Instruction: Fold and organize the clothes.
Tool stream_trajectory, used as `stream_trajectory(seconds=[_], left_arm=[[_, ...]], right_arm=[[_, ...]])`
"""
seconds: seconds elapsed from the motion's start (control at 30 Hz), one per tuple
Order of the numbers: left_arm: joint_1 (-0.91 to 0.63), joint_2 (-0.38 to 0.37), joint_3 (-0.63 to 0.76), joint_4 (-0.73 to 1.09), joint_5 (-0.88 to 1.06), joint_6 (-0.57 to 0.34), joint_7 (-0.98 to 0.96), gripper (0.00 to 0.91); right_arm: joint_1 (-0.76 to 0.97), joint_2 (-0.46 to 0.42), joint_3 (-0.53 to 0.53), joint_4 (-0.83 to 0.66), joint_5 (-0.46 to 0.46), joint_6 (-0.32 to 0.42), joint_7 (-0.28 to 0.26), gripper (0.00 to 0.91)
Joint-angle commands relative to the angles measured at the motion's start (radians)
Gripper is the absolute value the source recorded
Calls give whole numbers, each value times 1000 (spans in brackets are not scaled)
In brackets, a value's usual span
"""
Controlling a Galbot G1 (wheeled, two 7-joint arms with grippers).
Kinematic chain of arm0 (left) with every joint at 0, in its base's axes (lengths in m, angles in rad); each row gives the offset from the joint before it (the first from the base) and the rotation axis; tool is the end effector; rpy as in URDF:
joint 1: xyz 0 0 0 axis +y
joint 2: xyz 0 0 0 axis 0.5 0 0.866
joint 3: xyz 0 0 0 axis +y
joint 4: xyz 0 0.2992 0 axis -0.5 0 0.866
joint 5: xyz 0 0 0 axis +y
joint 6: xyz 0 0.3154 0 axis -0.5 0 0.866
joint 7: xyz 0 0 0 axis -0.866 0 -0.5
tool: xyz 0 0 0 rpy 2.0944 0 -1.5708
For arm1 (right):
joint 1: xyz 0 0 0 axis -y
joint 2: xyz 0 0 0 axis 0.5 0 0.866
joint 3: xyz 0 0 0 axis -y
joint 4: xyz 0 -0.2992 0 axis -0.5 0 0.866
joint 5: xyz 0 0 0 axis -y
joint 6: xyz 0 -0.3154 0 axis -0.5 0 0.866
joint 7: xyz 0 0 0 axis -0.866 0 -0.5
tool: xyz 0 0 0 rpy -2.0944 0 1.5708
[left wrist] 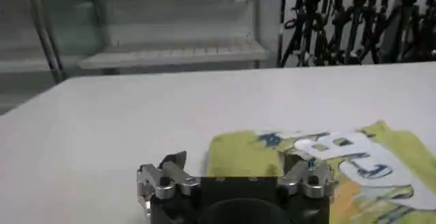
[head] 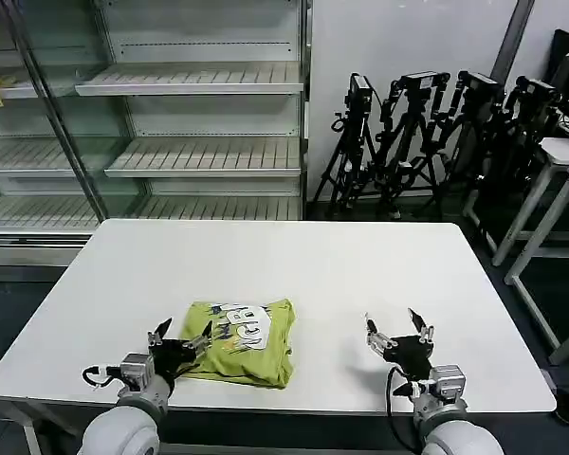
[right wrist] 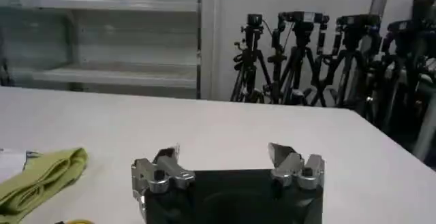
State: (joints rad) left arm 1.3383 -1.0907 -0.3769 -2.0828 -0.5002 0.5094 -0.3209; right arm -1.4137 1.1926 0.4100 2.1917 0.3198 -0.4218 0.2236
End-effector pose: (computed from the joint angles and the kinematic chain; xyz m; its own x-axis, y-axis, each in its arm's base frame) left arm 0.2184 0.0312 -0.2188 -0.9184 0.0440 0.3932 0.0631 0.9974 0.0360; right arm 0.1956 -0.0157 -0.2018 -0.9695 -0.0816 0.2310 -0.0944 0.9945 -0.0448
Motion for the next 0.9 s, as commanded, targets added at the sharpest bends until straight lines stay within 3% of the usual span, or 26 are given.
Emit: stream_trajectory(seconds=[0.03,0.13,0.17,0.2,0.23,0.63,0.9], left_arm=[[10,-23,-44,96,-6,-12,65,907],[11,-26,-43,100,-27,-32,90,907],[14,-28,-45,99,-45,-34,113,766],[18,-29,-51,101,-73,-47,147,443],[19,-31,-53,103,-88,-44,158,10],[26,-45,-53,116,-141,-48,183,10],[33,-32,-47,124,-92,-119,198,10]], right_arm=[[1,3,-3,-2,-1,0,0,907],[2,5,-5,-3,-1,0,0,907],[3,4,-5,-4,-1,0,0,907],[3,3,-5,-5,-1,0,0,907],[4,3,-5,-5,-1,0,0,907],[2,2,-5,-6,-1,0,0,907],[-1,-1,-13,-4,-1,0,1,907]])
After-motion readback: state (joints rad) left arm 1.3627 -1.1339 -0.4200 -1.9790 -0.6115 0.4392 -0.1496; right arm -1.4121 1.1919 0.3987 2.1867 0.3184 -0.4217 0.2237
